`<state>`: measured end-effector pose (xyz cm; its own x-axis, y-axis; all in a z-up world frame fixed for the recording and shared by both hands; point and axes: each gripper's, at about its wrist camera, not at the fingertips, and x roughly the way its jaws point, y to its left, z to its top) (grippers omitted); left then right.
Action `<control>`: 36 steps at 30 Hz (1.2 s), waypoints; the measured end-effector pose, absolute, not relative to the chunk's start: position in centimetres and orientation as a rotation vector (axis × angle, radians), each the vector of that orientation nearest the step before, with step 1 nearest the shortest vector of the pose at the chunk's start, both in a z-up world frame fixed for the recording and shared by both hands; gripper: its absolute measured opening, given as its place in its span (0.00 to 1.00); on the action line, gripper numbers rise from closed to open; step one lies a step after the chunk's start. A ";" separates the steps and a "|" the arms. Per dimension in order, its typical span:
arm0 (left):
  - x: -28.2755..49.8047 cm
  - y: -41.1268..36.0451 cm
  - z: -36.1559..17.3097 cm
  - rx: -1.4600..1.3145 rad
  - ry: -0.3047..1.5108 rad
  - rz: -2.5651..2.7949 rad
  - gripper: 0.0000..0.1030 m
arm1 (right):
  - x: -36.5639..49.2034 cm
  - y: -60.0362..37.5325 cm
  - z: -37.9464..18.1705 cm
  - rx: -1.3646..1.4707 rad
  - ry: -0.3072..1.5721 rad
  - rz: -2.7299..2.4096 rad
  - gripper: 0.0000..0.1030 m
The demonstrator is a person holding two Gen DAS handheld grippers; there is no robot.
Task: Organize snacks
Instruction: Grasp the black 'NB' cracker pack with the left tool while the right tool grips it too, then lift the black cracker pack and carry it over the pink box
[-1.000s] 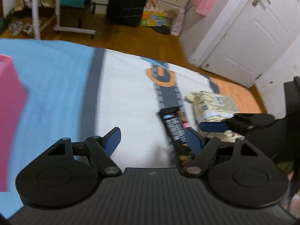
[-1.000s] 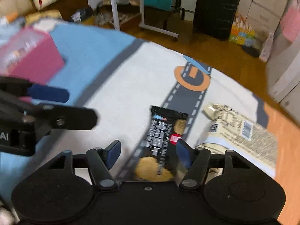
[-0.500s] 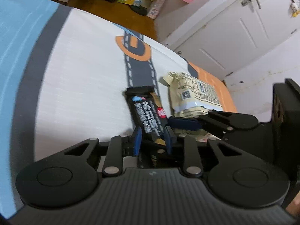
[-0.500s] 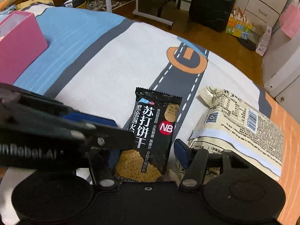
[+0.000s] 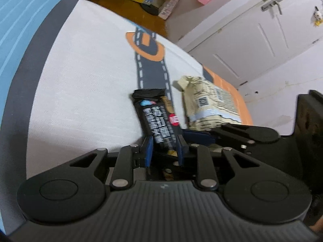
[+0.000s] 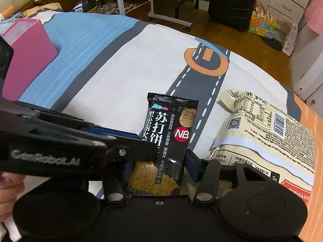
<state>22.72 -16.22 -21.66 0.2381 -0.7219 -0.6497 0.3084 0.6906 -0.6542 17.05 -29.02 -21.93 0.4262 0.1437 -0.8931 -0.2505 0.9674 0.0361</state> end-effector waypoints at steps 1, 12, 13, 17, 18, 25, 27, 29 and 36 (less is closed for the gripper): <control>22.5 -16.2 -21.5 -0.428 1.123 -0.736 0.22 | 17.0 -29.0 -21.9 -0.107 1.104 0.248 0.56; 22.9 -15.5 -21.7 -0.419 1.165 -0.650 0.26 | 17.1 -29.2 -21.4 0.045 1.136 0.281 0.56; 22.8 -15.6 -21.7 -0.413 1.163 -0.645 0.26 | 17.1 -29.2 -21.5 0.041 1.135 0.286 0.56; 22.5 -16.3 -21.7 -0.366 1.154 -0.638 0.24 | 17.0 -29.1 -22.1 0.018 1.150 0.314 0.64; 22.5 -16.3 -21.8 -0.364 1.157 -0.642 0.24 | 17.0 -28.9 -22.1 0.010 1.166 0.327 0.69; 21.9 -16.8 -21.6 -0.342 1.147 -0.627 0.24 | 16.4 -28.1 -21.9 -0.046 1.215 0.291 0.58; 21.6 -17.0 -21.3 -0.328 1.142 -0.630 0.24 | 16.7 -28.6 -21.6 -0.003 1.232 0.262 0.57; 21.4 -17.1 -21.1 -0.324 1.148 -0.634 0.24 | 16.5 -28.7 -21.6 0.010 1.238 0.260 0.56; 20.6 -17.2 -20.5 -0.324 1.181 -0.627 0.25 | 15.7 -28.9 -21.2 0.049 1.261 0.264 0.56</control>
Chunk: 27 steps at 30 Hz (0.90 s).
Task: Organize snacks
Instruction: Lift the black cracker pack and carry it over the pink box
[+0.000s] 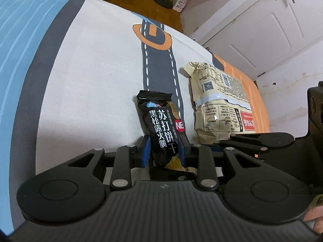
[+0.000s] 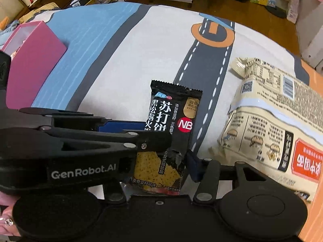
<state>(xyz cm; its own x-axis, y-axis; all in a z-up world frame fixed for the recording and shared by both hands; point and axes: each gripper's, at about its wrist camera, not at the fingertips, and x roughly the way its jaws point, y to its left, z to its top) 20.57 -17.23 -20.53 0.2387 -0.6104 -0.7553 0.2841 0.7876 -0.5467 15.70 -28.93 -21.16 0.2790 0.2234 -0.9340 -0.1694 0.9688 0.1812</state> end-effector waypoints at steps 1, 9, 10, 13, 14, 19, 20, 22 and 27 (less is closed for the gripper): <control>20.4 -17.2 -20.4 -0.322 1.186 -0.624 0.25 | 15.6 -29.0 -21.1 0.058 1.268 0.264 0.56; 19.2 -16.9 -19.5 -0.319 1.224 -0.601 0.26 | 14.3 -28.7 -20.5 0.091 1.295 0.294 0.56; 19.0 -16.7 -19.3 -0.324 1.223 -0.598 0.27 | 14.1 -28.6 -20.4 0.093 1.294 0.299 0.56; 18.3 -16.1 -18.6 -0.325 1.227 -0.587 0.28 | 13.3 -28.1 -19.6 0.083 1.282 0.316 0.56; 18.1 -16.0 -18.3 -0.315 1.227 -0.582 0.28 | 13.1 -27.9 -19.4 0.081 1.278 0.322 0.56; 16.5 -15.1 -15.7 -0.266 1.213 -0.555 0.28 | 11.6 -26.6 -17.6 0.067 1.238 0.361 0.56; 16.2 -14.8 -15.0 -0.253 1.207 -0.551 0.28 | 11.3 -26.3 -17.1 0.062 1.226 0.369 0.56; 15.4 -14.1 -13.8 -0.233 1.193 -0.544 0.28 | 10.6 -25.5 -16.1 0.049 1.201 0.385 0.56; 12.9 -11.8 -11.1 -0.206 1.178 -0.509 0.30 | 8.2 -23.1 -13.9 0.024 1.157 0.429 0.56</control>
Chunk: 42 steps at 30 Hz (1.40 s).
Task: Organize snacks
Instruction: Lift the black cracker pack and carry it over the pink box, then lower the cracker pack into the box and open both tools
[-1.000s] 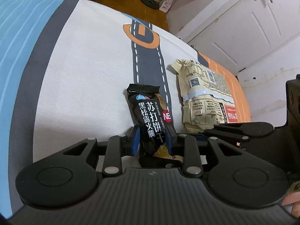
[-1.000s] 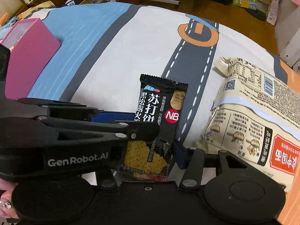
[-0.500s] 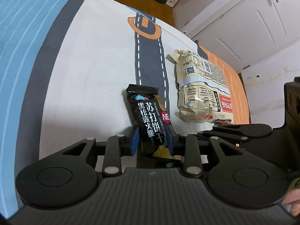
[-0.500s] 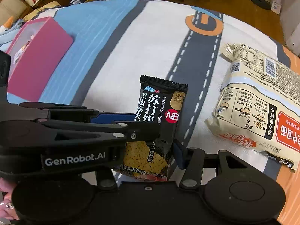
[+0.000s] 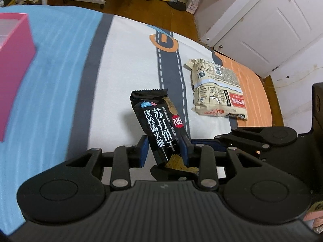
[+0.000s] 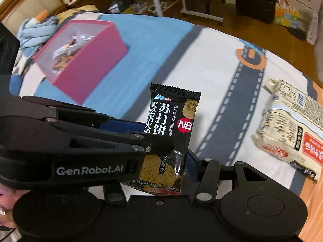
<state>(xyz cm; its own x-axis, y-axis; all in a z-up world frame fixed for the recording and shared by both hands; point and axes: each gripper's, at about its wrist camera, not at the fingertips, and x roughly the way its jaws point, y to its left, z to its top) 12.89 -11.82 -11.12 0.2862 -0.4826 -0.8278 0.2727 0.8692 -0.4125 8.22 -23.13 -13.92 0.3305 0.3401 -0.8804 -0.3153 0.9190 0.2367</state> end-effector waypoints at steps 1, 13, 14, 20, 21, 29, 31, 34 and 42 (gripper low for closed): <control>12.3 -11.2 -10.6 -0.204 1.175 -0.504 0.30 | 7.7 -22.6 -13.6 0.019 1.152 0.439 0.56; 7.2 -3.6 -4.3 -0.202 1.042 -0.454 0.30 | 3.4 -15.0 -7.4 -0.118 1.024 0.529 0.56; 6.9 -2.9 -3.8 -0.202 1.025 -0.450 0.30 | 3.3 -14.4 -6.9 -0.122 1.011 0.534 0.56; 7.6 1.5 -1.5 -0.219 0.951 -0.427 0.31 | 4.2 -10.5 -4.5 -0.165 0.935 0.553 0.56; 7.9 2.3 -1.3 -0.217 0.950 -0.421 0.31 | 4.6 -9.7 -4.3 -0.174 0.927 0.560 0.56; 13.1 7.8 -1.4 -0.251 0.943 -0.393 0.32 | 9.4 -5.2 -4.2 -0.127 0.918 0.569 0.56; 14.4 9.2 -2.2 -0.271 0.941 -0.379 0.34 | 10.6 -3.8 -4.6 -0.117 0.920 0.575 0.56; 16.0 11.1 -3.7 -0.317 0.949 -0.351 0.35 | 12.3 -1.9 -5.6 -0.126 0.941 0.582 0.56; 19.0 14.9 -6.9 -0.360 0.919 -0.280 0.36 | 16.1 1.8 -7.9 -0.091 0.957 0.577 0.56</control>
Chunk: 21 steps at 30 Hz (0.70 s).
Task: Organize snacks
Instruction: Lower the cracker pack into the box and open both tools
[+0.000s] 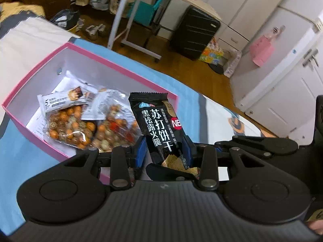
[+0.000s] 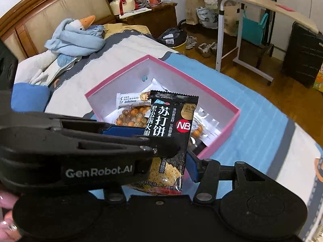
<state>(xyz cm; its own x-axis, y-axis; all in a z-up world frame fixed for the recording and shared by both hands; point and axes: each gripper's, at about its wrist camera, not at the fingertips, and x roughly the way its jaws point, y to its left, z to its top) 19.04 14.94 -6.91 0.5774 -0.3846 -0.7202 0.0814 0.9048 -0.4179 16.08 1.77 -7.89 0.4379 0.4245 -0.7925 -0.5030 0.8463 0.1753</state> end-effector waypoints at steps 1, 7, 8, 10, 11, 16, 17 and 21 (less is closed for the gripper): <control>19.4 15.4 -7.5 -0.380 0.939 -0.262 0.37 | 16.6 2.1 -8.5 -0.072 0.975 0.584 0.56; 20.5 16.5 -9.6 -0.370 0.955 -0.221 0.37 | 17.5 3.9 -10.9 -0.066 1.005 0.587 0.57; 20.6 16.7 -9.9 -0.378 0.945 -0.219 0.37 | 17.7 4.0 -11.0 -0.070 0.997 0.587 0.58; 21.0 17.0 -10.4 -0.394 0.930 -0.207 0.37 | 18.1 4.2 -11.3 -0.080 0.980 0.579 0.60; 21.0 17.1 -10.5 -0.394 0.935 -0.195 0.38 | 18.2 4.2 -11.4 -0.087 0.966 0.569 0.63; 20.0 17.2 -10.1 -0.364 0.928 -0.129 0.41 | 17.7 2.5 -11.7 -0.068 0.895 0.540 0.74; 19.7 17.1 -9.8 -0.340 0.919 -0.114 0.41 | 17.4 1.9 -11.6 -0.060 0.886 0.537 0.74; 18.1 16.1 -8.7 -0.257 0.899 -0.094 0.42 | 16.4 0.2 -10.4 -0.064 0.855 0.536 0.74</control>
